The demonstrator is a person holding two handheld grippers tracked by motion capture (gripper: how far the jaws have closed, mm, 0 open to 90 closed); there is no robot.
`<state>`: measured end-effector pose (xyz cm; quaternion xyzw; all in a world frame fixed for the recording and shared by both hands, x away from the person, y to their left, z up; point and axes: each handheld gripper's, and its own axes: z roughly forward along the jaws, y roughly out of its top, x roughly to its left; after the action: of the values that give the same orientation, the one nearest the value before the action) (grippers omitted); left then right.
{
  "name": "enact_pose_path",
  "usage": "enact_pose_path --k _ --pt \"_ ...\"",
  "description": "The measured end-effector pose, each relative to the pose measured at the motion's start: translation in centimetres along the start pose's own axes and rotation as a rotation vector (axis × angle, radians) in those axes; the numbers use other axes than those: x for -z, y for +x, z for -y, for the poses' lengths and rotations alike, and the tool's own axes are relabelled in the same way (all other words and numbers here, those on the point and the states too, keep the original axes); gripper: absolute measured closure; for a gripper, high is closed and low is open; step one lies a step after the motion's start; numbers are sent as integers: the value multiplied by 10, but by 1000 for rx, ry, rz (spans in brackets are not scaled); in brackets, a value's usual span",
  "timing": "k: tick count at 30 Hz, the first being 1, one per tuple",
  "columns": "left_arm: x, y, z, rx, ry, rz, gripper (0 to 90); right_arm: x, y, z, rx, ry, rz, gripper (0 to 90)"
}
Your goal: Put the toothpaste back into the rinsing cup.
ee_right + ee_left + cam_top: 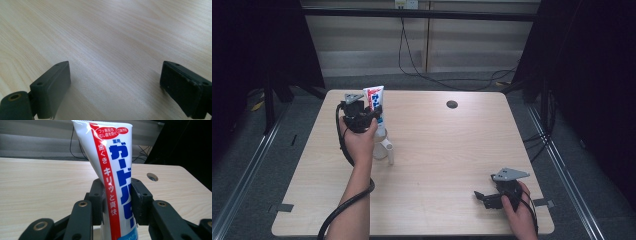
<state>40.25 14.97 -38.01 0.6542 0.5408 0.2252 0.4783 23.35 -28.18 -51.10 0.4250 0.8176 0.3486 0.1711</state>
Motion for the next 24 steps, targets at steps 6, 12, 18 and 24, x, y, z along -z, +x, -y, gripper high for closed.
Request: enact_pose_path --k 6,12,18,24 --pt "0 4 3 -2 4 -13 663 0 0 0 0 0 0 92" --pt "-1 6 10 -4 14 -20 662 0 0 0 0 0 0 92" --pt "-1 6 16 -6 8 -23 658 0 0 0 0 0 0 92" --pt "-3 5 23 -17 13 -24 656 0 0 0 -2 2 0 92"
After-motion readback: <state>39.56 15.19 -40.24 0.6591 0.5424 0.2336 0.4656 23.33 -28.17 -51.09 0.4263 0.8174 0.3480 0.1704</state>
